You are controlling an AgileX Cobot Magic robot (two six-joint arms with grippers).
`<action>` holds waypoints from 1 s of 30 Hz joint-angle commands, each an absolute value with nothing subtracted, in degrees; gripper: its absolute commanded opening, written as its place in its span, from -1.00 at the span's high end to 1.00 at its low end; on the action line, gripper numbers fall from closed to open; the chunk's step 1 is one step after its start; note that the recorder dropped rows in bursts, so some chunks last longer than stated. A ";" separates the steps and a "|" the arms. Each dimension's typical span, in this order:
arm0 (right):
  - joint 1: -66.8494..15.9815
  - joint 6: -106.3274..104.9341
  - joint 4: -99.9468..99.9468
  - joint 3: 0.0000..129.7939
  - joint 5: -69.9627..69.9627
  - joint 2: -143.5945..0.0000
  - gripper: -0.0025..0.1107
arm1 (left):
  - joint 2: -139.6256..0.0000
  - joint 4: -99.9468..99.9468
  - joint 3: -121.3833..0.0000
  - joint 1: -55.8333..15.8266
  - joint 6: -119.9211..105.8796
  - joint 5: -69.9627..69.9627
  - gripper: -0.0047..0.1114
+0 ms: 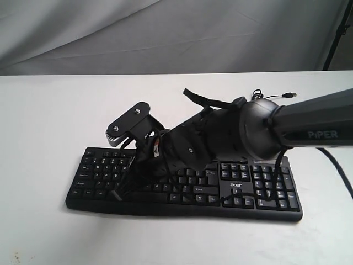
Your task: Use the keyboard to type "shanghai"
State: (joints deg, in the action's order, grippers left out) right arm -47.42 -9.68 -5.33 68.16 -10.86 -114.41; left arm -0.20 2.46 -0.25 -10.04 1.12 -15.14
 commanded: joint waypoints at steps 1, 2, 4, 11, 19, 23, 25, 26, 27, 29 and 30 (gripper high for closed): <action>-46.86 -9.91 -6.06 67.78 -9.06 -113.89 0.96 | 0.00 2.51 0.00 -10.24 1.28 -14.98 0.92; -46.70 -9.91 -6.59 67.78 -9.06 -114.35 0.96 | 0.00 2.51 0.00 -10.24 1.28 -14.98 0.92; -46.60 -10.02 -7.00 67.78 -9.06 -115.29 0.96 | 0.00 2.51 0.00 -10.24 1.28 -14.98 0.92; -46.60 -10.13 -7.00 67.78 -8.30 -116.44 0.96 | 0.00 2.51 0.00 -10.24 1.28 -14.98 0.92; -46.13 -10.13 -7.00 67.78 -9.06 -116.44 0.96 | 0.00 2.51 0.00 -10.24 1.28 -14.98 0.92; -45.77 -10.13 -6.88 67.78 -9.20 -116.44 0.96 | 0.00 2.51 0.00 -10.24 1.28 -14.98 0.92; -45.77 -10.13 -6.88 67.78 -9.20 -116.44 0.96 | 0.00 2.51 0.00 -10.24 1.28 -14.98 0.92; -45.83 -10.13 -6.88 67.78 -9.08 -116.44 0.96 | 0.00 2.51 0.00 -10.24 1.28 -14.98 0.92; -45.83 -10.13 -6.88 67.78 -9.08 -116.44 0.96 | 0.00 2.51 0.00 -10.24 1.28 -14.98 0.92; -45.83 -10.13 -6.88 67.78 -9.08 -116.44 0.96 | 0.00 2.51 0.00 -10.24 1.28 -14.98 0.92; -45.83 -10.13 -6.88 67.78 -9.07 -116.60 0.96 | 0.00 2.51 0.00 -10.24 1.28 -14.98 0.92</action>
State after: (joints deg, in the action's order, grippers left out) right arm -46.27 -9.68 -6.39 68.07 -9.21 -116.63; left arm -0.20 2.46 -0.25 -10.04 1.12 -15.14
